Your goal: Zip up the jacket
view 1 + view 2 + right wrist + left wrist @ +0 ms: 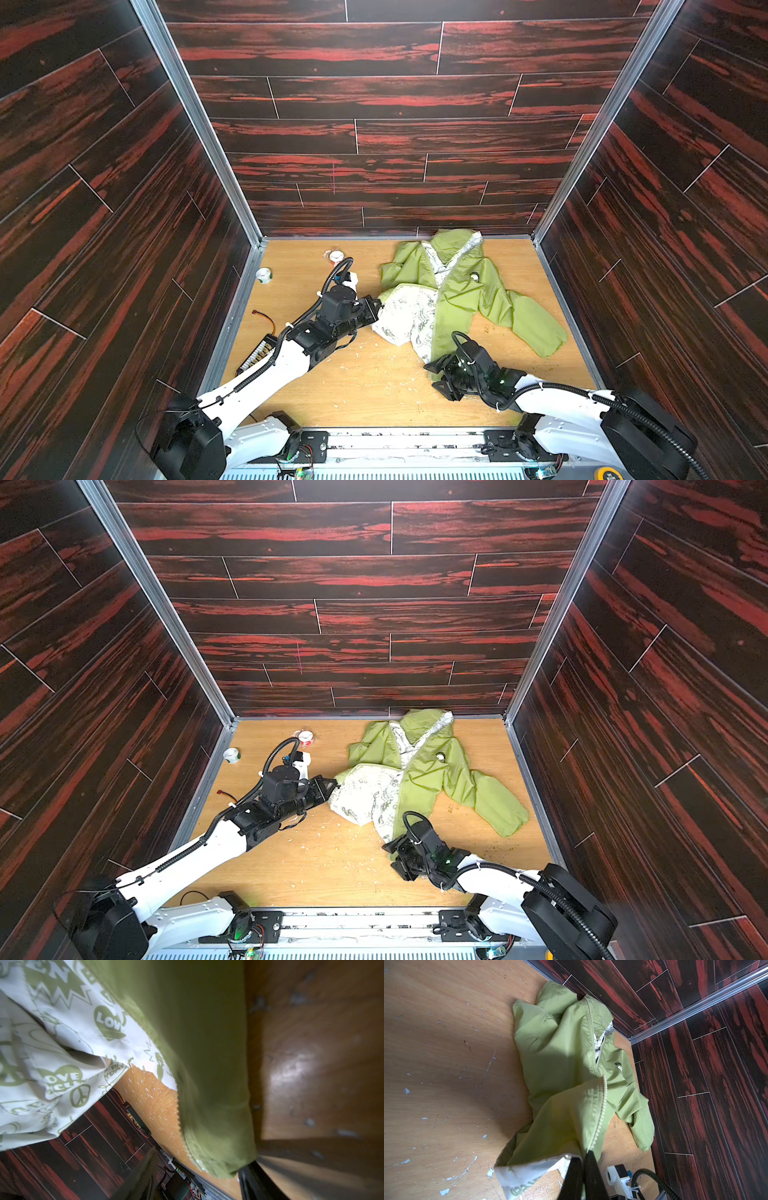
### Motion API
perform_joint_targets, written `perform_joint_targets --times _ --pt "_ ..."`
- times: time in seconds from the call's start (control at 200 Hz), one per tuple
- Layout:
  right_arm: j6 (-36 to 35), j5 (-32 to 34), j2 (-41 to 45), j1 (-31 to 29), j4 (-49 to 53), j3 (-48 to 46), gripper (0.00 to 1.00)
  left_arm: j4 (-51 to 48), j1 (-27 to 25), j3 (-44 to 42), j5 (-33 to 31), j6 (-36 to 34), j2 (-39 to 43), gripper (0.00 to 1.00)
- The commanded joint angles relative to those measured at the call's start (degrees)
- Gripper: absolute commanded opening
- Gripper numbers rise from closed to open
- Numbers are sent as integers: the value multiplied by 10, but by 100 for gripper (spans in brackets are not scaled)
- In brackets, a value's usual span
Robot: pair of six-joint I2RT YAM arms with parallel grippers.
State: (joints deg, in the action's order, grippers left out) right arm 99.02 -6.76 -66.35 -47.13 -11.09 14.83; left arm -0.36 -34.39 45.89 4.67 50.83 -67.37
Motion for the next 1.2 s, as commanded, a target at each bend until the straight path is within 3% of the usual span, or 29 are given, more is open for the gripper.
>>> perform_joint_targets --times 0.0,0.155,0.441,0.681,1.032,1.197 --pt "9 52 13 7 79 -29 63 12 3 24 12 2 -7 0" --pt "3 71 54 10 139 -30 63 13 3 28 24 9 -17 0" --pt "-20 75 48 20 155 -15 51 19 3 37 42 14 -33 0" --pt "-33 71 52 25 158 -2 70 20 3 40 49 15 -36 0" --pt "-63 84 92 16 356 69 73 29 3 33 44 13 -33 0" --pt "-61 65 78 16 274 30 69 35 3 30 46 16 -34 0"
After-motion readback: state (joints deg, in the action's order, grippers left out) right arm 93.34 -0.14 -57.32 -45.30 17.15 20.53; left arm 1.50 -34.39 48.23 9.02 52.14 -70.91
